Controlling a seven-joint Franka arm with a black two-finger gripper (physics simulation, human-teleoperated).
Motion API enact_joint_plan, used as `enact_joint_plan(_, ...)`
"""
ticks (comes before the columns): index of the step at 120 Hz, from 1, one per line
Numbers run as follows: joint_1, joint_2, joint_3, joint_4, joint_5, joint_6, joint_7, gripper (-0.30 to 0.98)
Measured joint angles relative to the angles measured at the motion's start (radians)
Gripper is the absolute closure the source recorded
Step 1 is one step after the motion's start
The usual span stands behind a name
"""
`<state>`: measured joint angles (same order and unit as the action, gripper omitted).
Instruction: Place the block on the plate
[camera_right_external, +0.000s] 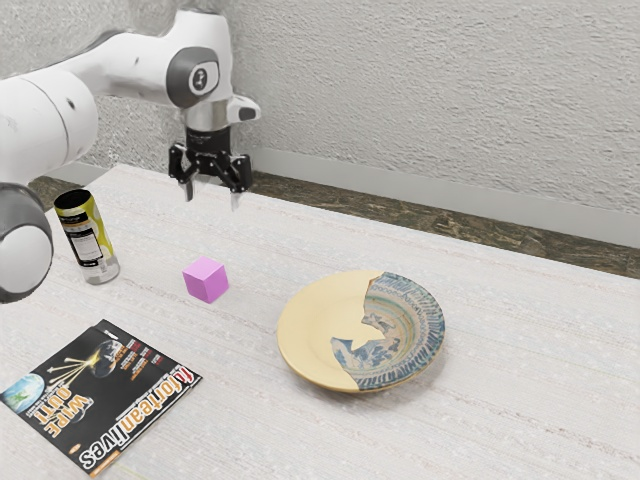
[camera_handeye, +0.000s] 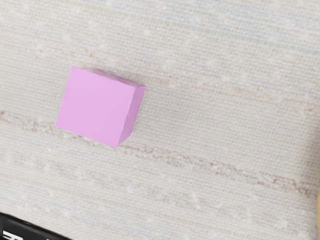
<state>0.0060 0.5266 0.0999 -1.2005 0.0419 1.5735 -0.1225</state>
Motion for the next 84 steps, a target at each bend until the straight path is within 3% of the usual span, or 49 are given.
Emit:
enact_joint_plan(23,-0.006,0.137,0.115,0.064,-0.07,0.02,0.035,0.0)
enact_joint_plan(84,0.009,0.271,0.181,0.059,-0.146,0.141,0.142,0.0)
